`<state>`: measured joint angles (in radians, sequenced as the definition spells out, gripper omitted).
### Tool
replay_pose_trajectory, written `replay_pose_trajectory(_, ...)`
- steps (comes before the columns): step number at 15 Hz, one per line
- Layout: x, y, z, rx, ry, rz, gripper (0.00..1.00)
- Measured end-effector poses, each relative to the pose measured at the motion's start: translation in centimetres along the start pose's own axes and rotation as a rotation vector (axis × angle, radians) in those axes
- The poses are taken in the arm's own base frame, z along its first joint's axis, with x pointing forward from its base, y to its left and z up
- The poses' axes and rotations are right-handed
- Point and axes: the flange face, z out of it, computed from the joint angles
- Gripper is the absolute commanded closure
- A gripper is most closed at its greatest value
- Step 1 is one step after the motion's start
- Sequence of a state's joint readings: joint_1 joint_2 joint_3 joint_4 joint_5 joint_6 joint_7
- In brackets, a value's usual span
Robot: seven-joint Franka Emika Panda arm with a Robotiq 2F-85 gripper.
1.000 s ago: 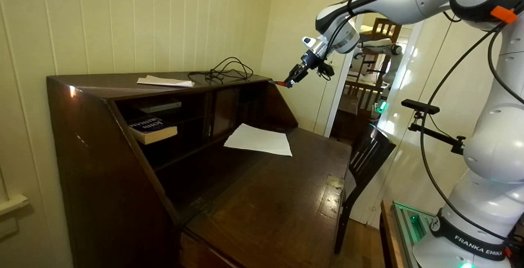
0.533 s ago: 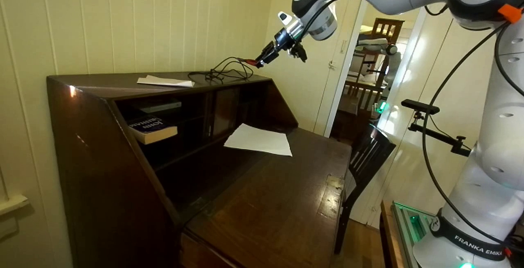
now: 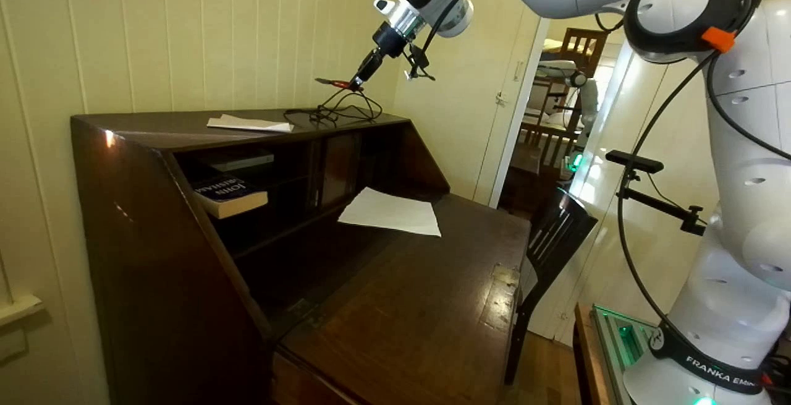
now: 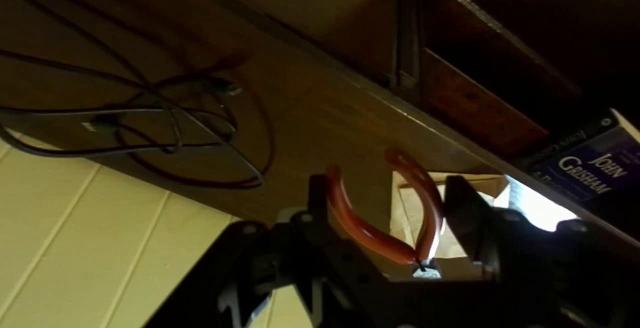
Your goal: Put the red scissors on the top counter
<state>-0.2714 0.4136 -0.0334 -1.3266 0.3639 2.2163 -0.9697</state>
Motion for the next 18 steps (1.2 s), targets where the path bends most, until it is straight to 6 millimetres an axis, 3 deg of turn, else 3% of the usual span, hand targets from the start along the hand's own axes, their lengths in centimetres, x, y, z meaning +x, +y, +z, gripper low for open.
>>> replay_pose_trajectory(5, 3.0, 0.3, 2.2, 0.061, -0.002, 0.019, 0.65)
replay_pose_trajectory(6, 3.4, 0.4, 3.0, 0.066, -0.002, 0.023, 0.40)
replay_pose_trajectory(9, 3.2, 0.5, 4.1, 0.071, -0.008, 0.026, 0.40)
replay_pose_trajectory(10, 3.2, 0.6, 3.9, 0.070, -0.007, 0.026, 0.65)
replay_pose_trajectory(14, 3.1, 0.6, 4.2, 0.065, -0.004, 0.035, 0.65)
replay_pose_trajectory(18, 3.2, 0.2, 6.9, 0.049, 0.006, 0.059, 0.65)
